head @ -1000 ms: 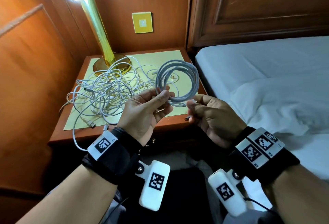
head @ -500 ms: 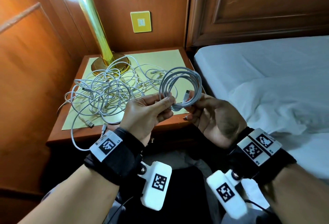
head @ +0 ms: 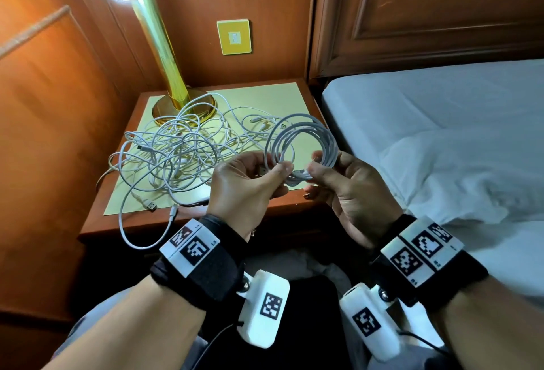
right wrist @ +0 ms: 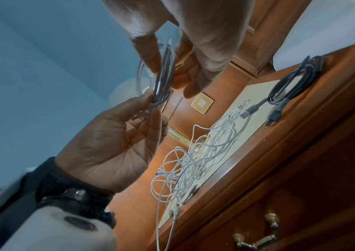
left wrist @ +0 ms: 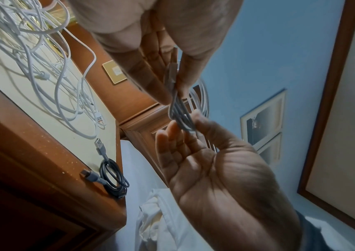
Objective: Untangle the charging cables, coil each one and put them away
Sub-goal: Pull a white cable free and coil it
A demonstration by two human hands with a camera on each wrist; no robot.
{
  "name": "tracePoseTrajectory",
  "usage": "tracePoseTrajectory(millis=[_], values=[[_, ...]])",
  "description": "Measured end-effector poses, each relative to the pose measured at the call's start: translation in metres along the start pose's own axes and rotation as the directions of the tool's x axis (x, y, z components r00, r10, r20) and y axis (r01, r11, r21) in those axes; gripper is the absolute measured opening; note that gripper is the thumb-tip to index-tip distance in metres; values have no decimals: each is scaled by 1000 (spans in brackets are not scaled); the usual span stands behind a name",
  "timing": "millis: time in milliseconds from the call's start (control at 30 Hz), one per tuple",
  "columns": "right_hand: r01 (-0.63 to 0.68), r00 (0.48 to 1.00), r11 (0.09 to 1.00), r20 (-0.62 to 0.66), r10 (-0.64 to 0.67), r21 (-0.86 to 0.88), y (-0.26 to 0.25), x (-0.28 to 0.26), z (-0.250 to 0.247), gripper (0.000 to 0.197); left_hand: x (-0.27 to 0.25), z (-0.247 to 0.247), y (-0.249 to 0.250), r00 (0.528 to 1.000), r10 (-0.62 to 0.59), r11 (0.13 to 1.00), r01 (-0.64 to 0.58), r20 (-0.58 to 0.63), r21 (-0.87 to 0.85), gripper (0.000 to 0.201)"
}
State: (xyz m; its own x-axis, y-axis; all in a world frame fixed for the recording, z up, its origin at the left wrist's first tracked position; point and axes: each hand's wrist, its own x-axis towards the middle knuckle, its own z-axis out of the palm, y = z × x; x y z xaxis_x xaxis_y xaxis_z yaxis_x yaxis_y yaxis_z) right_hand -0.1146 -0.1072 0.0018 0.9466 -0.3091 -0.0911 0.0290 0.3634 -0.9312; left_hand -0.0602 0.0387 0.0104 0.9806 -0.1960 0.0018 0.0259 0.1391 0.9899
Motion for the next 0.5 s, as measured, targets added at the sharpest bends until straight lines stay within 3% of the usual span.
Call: tracePoseTrajectory(millis=[67, 167, 267, 367, 500], values=[[11, 1000, 1000, -16, -12, -11, 1, 1, -1, 12, 0, 0, -2, 1000, 1, 1000, -1, 19, 6, 7], [-5, 1000, 998, 3, 5, 65, -3, 2, 0, 28, 1, -1, 0, 989, -76, 995, 83, 126, -46, 3], [25, 999, 995, 20, -27, 95, -2, 2, 2, 35, -1, -1, 2, 962, -164, 981, 183, 219, -65, 10], [79, 996, 997, 40, -78, -24, 1, 0, 3, 38, -1, -1, 2, 949, -177, 977, 203, 261, -73, 15], [211, 970, 955, 166, -178, -210, -8, -5, 0, 55, 2, -6, 4, 960, -168, 965, 207, 225, -163, 12]])
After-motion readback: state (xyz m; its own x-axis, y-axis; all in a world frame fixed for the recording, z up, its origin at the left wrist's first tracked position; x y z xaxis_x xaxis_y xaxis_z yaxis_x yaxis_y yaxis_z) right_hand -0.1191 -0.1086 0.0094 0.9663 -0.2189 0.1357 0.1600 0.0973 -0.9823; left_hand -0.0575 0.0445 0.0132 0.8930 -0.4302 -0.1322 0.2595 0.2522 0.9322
